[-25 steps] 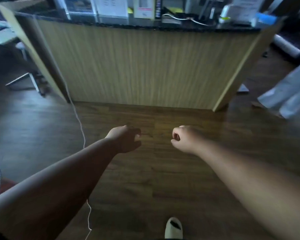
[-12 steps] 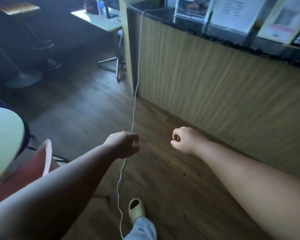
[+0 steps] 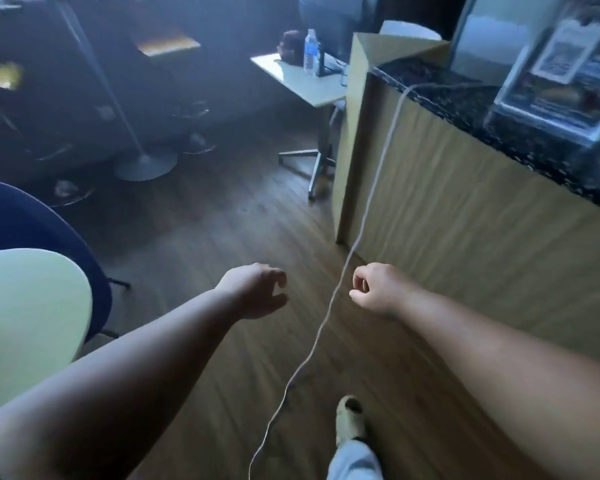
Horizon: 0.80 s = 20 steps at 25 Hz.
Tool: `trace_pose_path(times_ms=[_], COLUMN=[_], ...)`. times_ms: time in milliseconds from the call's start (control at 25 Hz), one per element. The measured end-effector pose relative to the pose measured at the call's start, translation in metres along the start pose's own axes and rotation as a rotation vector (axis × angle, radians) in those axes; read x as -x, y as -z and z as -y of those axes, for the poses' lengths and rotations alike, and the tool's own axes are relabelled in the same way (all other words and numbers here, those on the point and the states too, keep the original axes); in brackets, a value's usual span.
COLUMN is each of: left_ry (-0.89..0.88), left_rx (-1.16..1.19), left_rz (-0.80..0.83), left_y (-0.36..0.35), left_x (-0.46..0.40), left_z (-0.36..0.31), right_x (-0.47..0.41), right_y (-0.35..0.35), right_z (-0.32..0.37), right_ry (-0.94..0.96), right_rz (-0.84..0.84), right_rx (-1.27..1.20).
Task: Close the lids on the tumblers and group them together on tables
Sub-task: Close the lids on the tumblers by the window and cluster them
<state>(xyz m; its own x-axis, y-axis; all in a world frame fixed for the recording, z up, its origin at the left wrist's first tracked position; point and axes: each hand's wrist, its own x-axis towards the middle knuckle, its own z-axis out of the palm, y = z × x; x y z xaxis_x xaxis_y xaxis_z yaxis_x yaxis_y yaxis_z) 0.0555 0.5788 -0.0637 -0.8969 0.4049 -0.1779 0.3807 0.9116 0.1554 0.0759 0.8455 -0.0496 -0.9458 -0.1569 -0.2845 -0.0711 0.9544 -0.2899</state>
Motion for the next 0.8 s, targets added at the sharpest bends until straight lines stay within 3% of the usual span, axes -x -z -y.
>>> trace_pose_path(times_ms=[360, 640, 800], left_ry=[0.441, 0.565, 0.563], left_rx=[0.089, 0.076, 0.079], left_rz=[-0.05, -0.08, -0.086], left_y=[0.051, 0.083, 0.135], left_x=[-0.113, -0.183, -0.253], left_z=[0.132, 0.304, 0.434], right_x=[-0.26, -0.439, -0.566], right_y=[0.087, 0.088, 0.112], right_z=[0.079, 0.204, 0.289], right_ry=[0.391, 0.547, 0.504], right_rz=[0.093, 0.087, 0.058], right_rx=[0.157, 0.166, 0.125])
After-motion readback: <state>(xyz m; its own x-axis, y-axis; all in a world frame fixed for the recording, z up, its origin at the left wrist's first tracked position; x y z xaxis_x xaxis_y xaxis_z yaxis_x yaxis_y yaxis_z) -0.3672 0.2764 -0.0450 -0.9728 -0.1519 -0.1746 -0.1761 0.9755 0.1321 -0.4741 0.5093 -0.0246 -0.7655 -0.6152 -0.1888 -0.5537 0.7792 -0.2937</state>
